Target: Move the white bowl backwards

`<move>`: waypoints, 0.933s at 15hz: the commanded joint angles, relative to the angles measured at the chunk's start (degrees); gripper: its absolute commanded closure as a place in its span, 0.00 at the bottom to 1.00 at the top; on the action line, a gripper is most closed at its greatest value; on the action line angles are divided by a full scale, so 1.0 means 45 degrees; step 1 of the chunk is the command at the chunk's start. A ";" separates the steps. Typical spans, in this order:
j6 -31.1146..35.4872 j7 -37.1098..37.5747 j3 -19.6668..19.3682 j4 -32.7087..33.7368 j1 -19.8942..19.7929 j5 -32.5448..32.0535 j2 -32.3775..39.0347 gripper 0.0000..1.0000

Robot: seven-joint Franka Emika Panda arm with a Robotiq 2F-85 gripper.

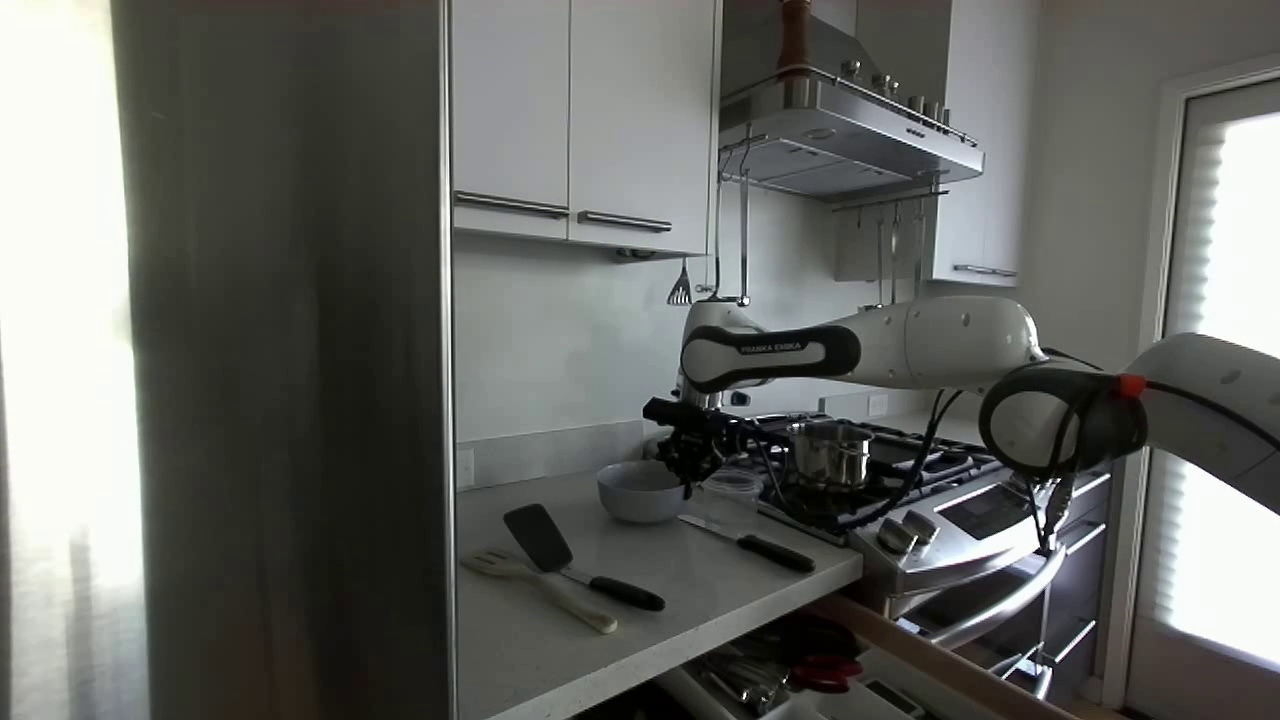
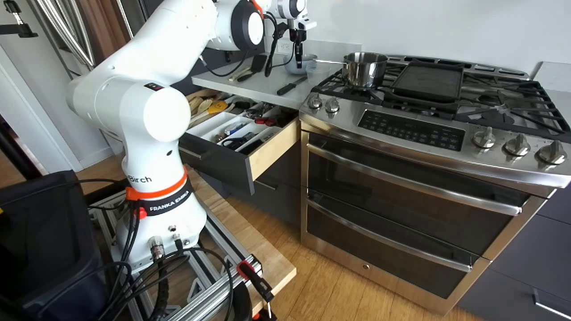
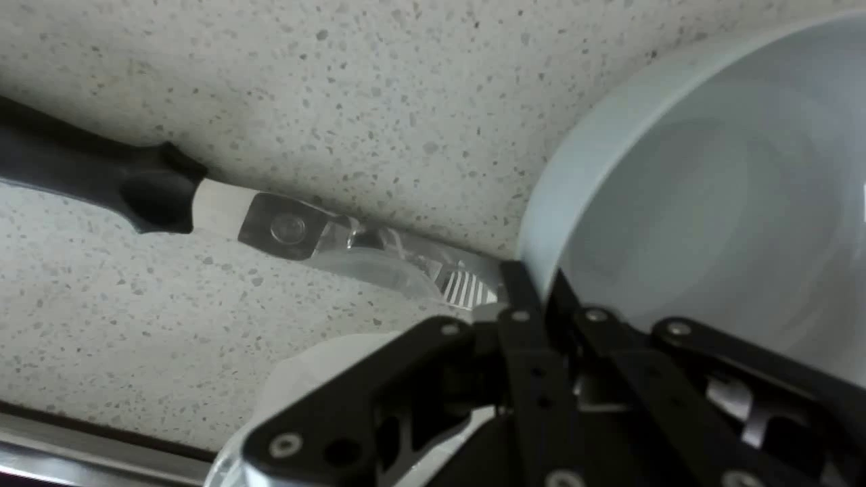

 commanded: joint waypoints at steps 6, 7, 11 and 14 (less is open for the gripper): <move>0.0376 0.1295 -0.0149 0.0353 -0.0200 0.0137 0.0275 0.98; 0.0379 0.1322 -0.0143 0.0357 -0.0210 0.0134 0.0284 0.98; 0.0354 0.1411 -0.0092 0.0358 -0.0260 0.0181 0.0309 0.98; 0.0309 0.1370 -0.0057 0.0347 -0.0292 0.0229 0.0320 0.98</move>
